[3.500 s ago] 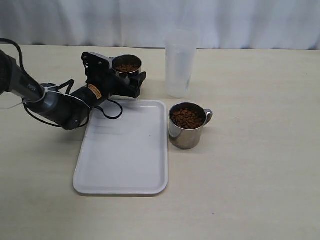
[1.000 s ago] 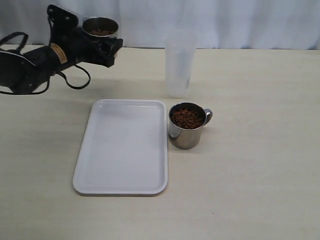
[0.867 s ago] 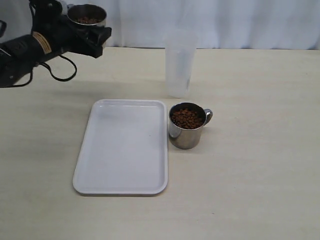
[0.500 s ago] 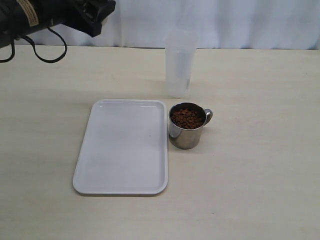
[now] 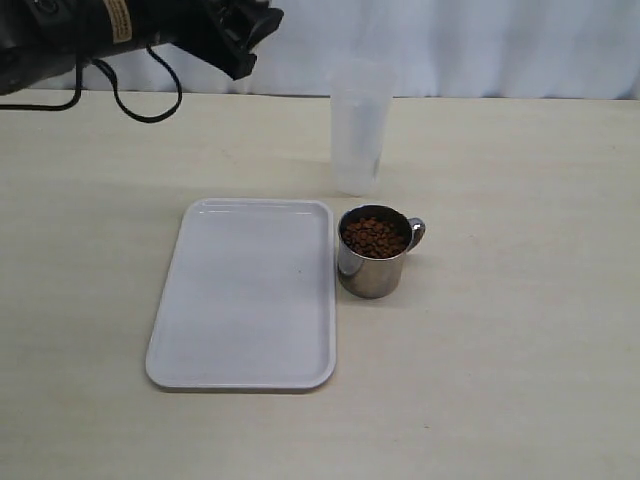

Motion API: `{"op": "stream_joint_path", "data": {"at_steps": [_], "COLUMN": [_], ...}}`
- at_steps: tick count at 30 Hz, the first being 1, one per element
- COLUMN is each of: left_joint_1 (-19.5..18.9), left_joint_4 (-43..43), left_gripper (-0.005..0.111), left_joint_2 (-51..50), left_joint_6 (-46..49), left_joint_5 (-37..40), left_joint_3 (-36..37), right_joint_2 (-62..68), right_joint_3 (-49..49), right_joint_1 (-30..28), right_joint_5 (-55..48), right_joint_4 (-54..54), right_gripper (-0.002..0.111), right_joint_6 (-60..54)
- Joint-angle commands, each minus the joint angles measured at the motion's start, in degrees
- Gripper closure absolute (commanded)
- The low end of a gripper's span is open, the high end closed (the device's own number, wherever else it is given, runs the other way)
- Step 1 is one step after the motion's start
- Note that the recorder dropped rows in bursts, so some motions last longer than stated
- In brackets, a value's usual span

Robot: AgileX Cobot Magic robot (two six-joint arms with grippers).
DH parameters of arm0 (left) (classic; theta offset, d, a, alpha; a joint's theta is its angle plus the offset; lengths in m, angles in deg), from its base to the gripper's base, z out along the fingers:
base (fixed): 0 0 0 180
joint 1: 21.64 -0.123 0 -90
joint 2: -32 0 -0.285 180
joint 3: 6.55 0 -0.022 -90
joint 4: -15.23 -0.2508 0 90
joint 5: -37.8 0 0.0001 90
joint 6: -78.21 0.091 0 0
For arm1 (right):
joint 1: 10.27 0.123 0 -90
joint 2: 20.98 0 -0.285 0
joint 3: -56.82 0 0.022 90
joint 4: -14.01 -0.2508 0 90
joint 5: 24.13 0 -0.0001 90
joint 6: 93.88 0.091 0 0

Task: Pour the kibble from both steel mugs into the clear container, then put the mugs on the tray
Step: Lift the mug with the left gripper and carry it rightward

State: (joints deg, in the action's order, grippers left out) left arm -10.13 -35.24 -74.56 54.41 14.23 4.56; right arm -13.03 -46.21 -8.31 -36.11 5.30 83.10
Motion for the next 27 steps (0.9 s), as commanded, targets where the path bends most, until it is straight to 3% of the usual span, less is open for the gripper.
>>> {"op": "stream_joint_path", "data": {"at_steps": [1,10,27], "left_joint_1": [1.9,3.4,9.8], "left_joint_4": [-0.9,-1.5,-1.5], "left_gripper": [0.107,0.107,0.107], "left_joint_2": [0.1,-6.2,-12.9], "left_joint_6": [0.1,2.8,12.6], "left_joint_5": [3.2,6.1,19.0], "left_joint_3": [-3.7,-8.0,-18.3], "right_joint_2": [-0.2,-0.2,-0.2], "right_joint_3": [0.2,0.2,0.2], "right_joint_1": [0.2,0.2,0.2], "right_joint_5": [-0.1,-0.1,-0.1], "right_joint_4": [-0.1,-0.1,-0.1], "right_gripper": [0.103,0.103,0.103], "right_joint_6": [0.1,0.1,0.1]}}
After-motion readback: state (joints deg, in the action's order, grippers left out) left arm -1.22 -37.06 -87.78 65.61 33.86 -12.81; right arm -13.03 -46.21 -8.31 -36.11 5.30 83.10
